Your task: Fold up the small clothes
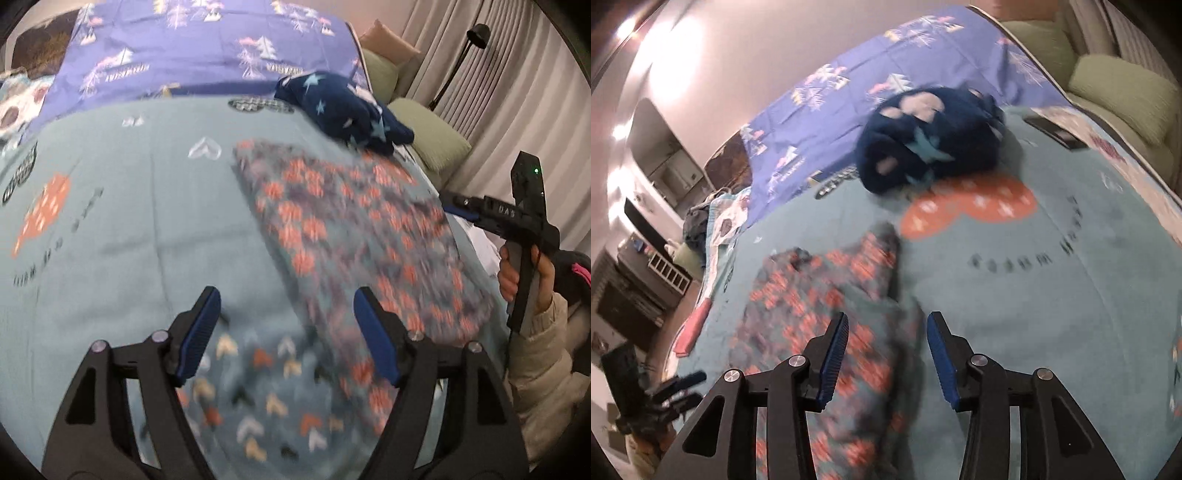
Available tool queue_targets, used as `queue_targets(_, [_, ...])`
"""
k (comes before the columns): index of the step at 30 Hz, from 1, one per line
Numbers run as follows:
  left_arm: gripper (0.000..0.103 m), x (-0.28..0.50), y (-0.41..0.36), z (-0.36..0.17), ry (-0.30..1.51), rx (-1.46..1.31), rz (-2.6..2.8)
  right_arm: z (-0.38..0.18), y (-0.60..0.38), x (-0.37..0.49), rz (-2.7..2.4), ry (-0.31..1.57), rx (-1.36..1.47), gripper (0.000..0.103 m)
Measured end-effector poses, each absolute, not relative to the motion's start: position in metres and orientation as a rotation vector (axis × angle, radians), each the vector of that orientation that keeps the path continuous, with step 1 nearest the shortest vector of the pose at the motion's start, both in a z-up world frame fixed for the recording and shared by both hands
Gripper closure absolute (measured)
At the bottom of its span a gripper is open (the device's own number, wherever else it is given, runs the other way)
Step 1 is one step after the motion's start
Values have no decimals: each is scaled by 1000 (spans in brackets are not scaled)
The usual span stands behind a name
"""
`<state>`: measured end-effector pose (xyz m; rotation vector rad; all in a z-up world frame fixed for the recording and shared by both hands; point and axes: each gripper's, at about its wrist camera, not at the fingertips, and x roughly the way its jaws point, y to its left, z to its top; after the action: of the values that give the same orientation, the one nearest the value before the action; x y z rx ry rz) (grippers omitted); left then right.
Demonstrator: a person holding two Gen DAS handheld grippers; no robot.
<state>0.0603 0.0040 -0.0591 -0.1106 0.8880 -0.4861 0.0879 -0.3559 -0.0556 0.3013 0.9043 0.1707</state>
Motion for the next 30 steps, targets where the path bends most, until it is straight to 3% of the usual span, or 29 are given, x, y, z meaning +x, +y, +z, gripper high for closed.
queue_targets(8, [28, 112, -21, -84, 963, -72, -490, -77, -347, 118, 216, 995, 301, 61])
queue_targets(9, [28, 115, -21, -85, 965, -81, -492, -78, -348, 117, 220, 994, 300, 68])
queue_targets(10, [28, 117, -20, -86, 965, -93, -496, -79, -349, 114, 227, 993, 296, 99])
queue_targets(14, [45, 126, -20, -87, 943, -145, -500, -58, -353, 106, 279, 882, 366, 100])
queue_targets(18, [45, 123, -18, -89, 935, -159, -475, -22, -344, 107, 369, 727, 298, 99])
queue_targets(23, [39, 122, -9, -92, 937, -185, -452, -100, -359, 135, 199, 1038, 286, 90])
queue_targets(24, [39, 122, -9, -91, 939, -186, -449, -100, -364, 131, 207, 1008, 323, 89])
queue_targets(26, [39, 124, -10, -89, 943, -180, -442, -87, -370, 125, 179, 949, 340, 77])
queue_targets(30, [39, 120, -13, -83, 921, -168, -448, -47, -360, 107, 217, 859, 284, 75])
